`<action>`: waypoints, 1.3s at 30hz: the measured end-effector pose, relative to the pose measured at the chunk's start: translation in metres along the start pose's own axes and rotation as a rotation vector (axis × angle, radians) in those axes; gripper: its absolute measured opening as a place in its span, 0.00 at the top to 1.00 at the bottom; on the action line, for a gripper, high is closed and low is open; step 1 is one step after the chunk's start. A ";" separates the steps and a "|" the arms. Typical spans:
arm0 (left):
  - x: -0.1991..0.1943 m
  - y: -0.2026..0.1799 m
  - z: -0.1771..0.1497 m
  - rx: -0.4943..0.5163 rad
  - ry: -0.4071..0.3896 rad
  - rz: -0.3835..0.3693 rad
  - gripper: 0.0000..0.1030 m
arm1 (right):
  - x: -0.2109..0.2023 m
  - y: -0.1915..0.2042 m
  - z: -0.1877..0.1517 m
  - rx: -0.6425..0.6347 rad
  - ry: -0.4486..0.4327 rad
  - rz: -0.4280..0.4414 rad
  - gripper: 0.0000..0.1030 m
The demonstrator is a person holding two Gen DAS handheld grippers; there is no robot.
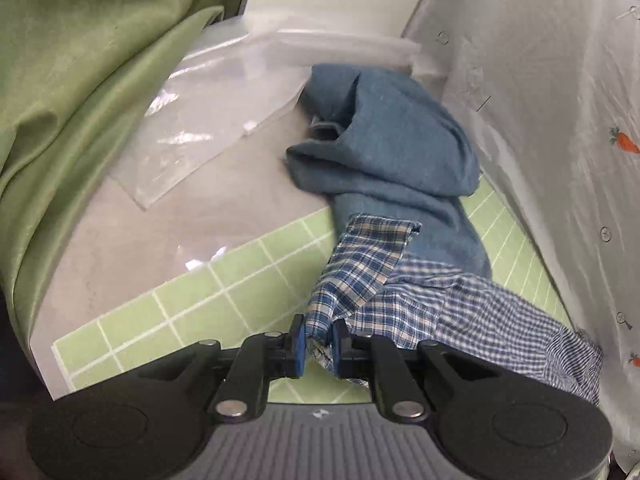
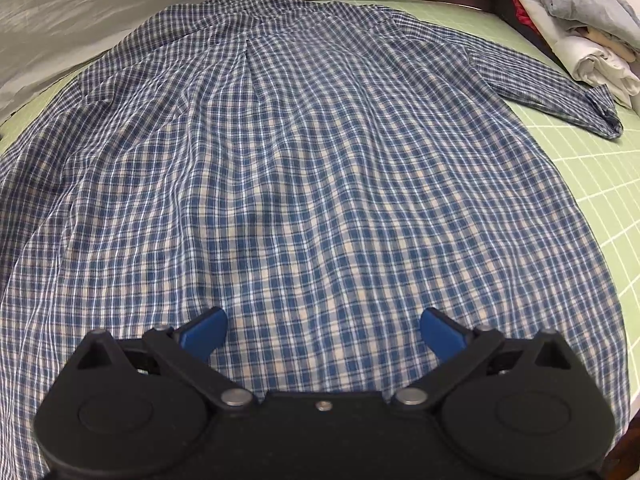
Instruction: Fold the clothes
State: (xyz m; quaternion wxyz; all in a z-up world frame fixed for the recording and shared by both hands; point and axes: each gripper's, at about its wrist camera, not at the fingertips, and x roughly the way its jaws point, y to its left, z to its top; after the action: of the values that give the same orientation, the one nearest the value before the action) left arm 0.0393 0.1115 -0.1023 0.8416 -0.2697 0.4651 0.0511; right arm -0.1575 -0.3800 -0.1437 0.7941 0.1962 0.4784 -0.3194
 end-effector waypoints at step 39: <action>0.039 -0.055 0.012 0.219 0.038 0.028 0.96 | 0.006 0.004 0.017 0.067 0.006 -0.034 0.00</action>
State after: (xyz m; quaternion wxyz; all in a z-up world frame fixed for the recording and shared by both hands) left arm 0.0887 0.0644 -0.1065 0.8564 -0.1704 0.4873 0.0065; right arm -0.1416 -0.3891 -0.1416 0.7801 0.2156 0.4732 -0.3480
